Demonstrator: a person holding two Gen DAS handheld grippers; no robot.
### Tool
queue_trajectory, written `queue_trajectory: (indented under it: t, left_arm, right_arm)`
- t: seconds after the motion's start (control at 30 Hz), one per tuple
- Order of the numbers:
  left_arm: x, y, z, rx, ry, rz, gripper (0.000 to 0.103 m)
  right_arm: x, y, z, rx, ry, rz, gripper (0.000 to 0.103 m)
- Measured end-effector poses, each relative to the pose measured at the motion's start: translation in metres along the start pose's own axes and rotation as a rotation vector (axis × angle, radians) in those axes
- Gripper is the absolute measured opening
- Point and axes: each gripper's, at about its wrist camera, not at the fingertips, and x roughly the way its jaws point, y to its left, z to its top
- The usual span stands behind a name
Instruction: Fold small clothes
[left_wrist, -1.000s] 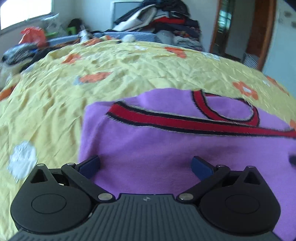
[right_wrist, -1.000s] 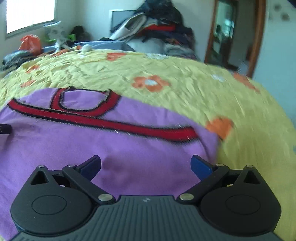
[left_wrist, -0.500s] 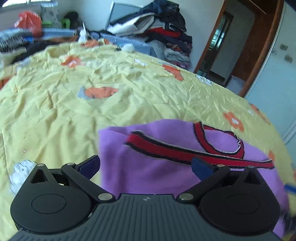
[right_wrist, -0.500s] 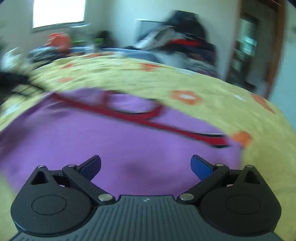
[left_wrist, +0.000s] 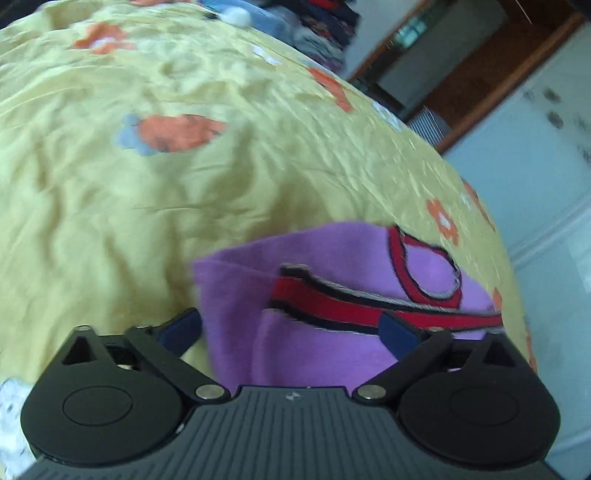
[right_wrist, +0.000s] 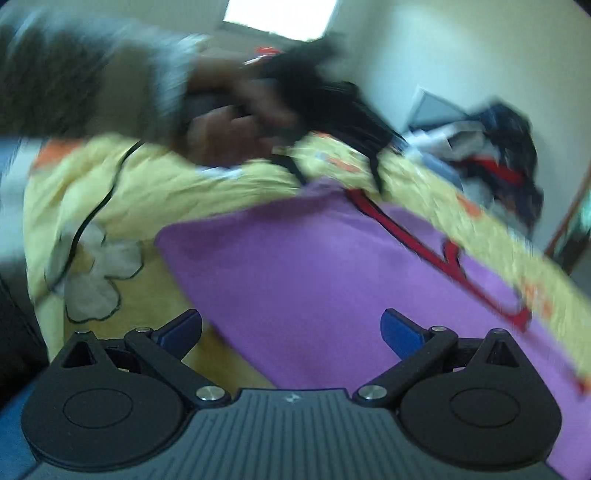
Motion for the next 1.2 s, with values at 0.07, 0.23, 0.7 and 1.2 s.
queue_trajectory:
  t: [0.07, 0.23, 0.7, 1.2]
  left_arm:
    - [0.007, -0.010, 0.004, 0.024, 0.029, 0.016, 0.063]
    - [0.016, 0.008, 0.010, -0.045, 0.079, -0.037, 0.013]
    - [0.027, -0.171, 0.033, 0.137, 0.034, -0.121, 0.010]
    - [0.196, -0.395, -0.043, 0.410, 0.222, -0.089, 0.010]
  right_arm:
    - [0.001, 0.027, 0.004, -0.109, -0.028, -0.013, 0.103]
    - [0.016, 0.074, 0.018, -0.347, -0.085, -0.089, 0.036]
    - [-0.072, -0.142, -0.014, 0.548, -0.237, -0.077, 0.004]
    - [-0.148, -0.228, -0.214, 1.206, -0.250, -0.214, 0.004]
